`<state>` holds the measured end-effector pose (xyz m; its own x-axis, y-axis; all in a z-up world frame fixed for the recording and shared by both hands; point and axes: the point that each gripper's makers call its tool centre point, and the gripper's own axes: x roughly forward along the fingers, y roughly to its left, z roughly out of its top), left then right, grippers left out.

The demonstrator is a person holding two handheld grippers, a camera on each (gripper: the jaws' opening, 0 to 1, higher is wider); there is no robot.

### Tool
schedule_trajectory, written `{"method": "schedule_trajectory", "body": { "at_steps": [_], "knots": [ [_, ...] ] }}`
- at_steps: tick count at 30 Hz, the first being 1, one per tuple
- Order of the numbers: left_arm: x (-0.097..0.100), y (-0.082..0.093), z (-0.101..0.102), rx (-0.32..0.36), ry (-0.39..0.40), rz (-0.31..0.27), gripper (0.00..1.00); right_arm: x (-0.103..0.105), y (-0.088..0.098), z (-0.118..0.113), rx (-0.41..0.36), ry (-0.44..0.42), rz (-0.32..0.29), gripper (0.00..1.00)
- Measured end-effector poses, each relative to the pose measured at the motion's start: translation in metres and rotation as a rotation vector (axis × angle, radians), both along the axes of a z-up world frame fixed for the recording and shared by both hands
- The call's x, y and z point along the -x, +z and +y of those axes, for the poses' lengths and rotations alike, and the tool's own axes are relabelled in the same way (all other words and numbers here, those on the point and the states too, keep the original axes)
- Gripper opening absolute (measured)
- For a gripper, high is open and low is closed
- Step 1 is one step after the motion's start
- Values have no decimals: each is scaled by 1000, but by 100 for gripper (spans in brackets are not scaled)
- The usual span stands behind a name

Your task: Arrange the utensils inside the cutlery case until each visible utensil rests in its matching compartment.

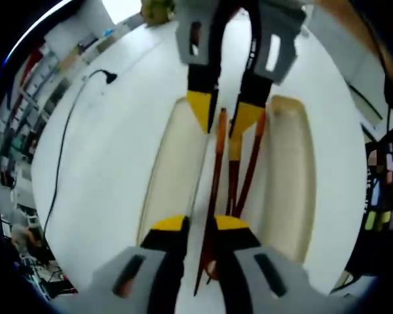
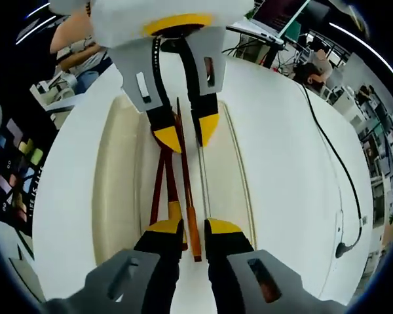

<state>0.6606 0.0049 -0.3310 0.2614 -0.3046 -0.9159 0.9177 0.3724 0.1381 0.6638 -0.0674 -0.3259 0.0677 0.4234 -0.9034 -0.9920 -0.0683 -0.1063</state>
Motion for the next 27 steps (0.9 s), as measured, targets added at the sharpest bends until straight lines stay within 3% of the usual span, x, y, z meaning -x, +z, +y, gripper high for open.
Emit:
{"method": "schedule_trajectory", "body": {
  "at_steps": [13,16,20,24,27],
  "knots": [
    [3,-1,-2,-29,-32,36,15,-4,-9,1,24,1,40,10],
    [5,-1,-2,-41,-49,25,15,0,-19,-7,85,32,44,9],
    [4,-1,-1,-51,-62,17,14,0,-19,-5,67,20,59,8],
    [2,0,-2,-55,-53,45,13,0,-19,-3,83,-2,78,7],
    [3,0,-3,-58,-90,19,12,0,-18,-3,78,-3,86,7]
  ]
}}
